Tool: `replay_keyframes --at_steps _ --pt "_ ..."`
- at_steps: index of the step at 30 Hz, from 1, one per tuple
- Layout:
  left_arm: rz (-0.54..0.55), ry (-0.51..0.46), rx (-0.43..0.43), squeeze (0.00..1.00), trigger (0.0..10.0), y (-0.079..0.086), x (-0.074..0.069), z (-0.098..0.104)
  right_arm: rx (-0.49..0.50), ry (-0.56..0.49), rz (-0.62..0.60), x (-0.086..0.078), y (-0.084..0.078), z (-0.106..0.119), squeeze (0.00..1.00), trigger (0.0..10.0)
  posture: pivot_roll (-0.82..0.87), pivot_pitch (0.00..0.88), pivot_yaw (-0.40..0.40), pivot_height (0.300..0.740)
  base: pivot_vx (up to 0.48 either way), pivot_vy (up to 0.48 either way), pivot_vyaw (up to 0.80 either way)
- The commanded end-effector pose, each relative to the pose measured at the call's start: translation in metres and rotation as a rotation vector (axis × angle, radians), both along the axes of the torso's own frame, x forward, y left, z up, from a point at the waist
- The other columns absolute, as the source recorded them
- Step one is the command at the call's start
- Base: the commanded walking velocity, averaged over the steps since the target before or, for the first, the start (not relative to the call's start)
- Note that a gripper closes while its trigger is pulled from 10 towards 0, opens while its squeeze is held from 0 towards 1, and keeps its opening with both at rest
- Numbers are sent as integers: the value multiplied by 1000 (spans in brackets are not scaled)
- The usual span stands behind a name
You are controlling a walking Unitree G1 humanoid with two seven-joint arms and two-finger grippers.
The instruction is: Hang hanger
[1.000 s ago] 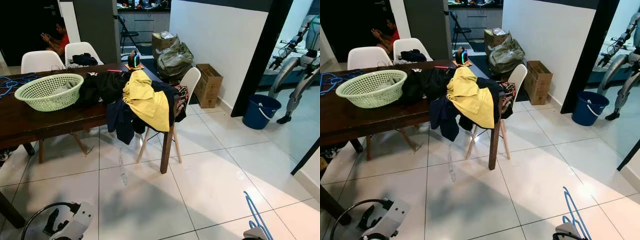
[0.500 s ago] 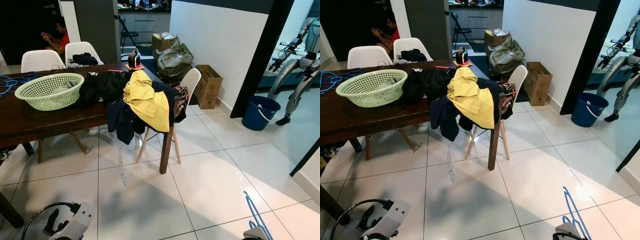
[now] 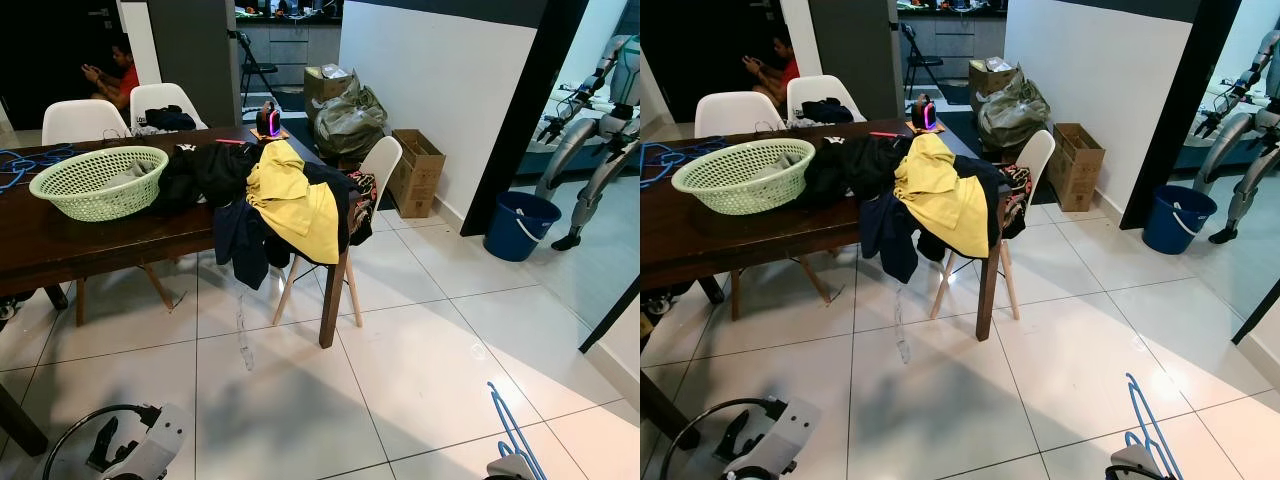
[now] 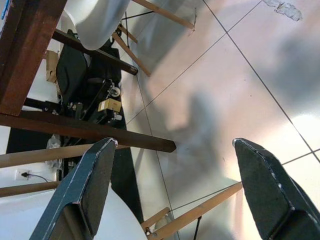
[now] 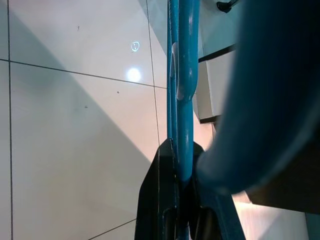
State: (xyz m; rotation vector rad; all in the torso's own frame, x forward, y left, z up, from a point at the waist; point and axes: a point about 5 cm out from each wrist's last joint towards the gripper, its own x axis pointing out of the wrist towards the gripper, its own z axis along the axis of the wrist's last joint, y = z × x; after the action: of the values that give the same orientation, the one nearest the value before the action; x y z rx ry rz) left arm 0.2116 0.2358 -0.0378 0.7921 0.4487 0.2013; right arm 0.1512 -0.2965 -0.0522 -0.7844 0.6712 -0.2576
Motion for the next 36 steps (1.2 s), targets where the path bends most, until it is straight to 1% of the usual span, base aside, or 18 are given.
replay_keyframes --at_steps 1,3,6,9,14,16,31,36 --pt "-3 14 1 0 10000 -3 -1 -2 2 -1 -19 -1 -3 1 0 10000 38 0 -44 740 0 0 0" --pt "-1 16 3 0 10000 1 -3 -2 3 -2 -16 -2 -1 -1 0 10000 47 0 -22 740 0 0 0" --pt "0 16 3 0 10000 3 -4 -2 3 -4 -15 -3 1 -1 0 10000 59 0 -18 740 0 0 0" --pt "0 12 5 0 10000 6 -8 -2 2 -6 -13 -6 1 -2 0 10000 85 0 -27 740 0 0 0" --pt "0 11 5 0 10000 6 -8 -3 2 -6 -14 -7 1 -2 0 10000 85 0 -27 740 0 0 0" --pt "-1 10 5 0 10000 5 -9 -3 2 -6 -14 -8 0 -2 0 10000 112 0 -40 740 0 0 0" --pt "6 12 1 0 10000 7 -15 -5 1 -3 -15 -13 1 -4 0 10000 7 0 -16 740 0 0 0" --pt "13 15 -4 0 10000 6 -16 -6 2 0 -18 -14 0 -4 0 10000 -11 0 -22 740 0 0 0"
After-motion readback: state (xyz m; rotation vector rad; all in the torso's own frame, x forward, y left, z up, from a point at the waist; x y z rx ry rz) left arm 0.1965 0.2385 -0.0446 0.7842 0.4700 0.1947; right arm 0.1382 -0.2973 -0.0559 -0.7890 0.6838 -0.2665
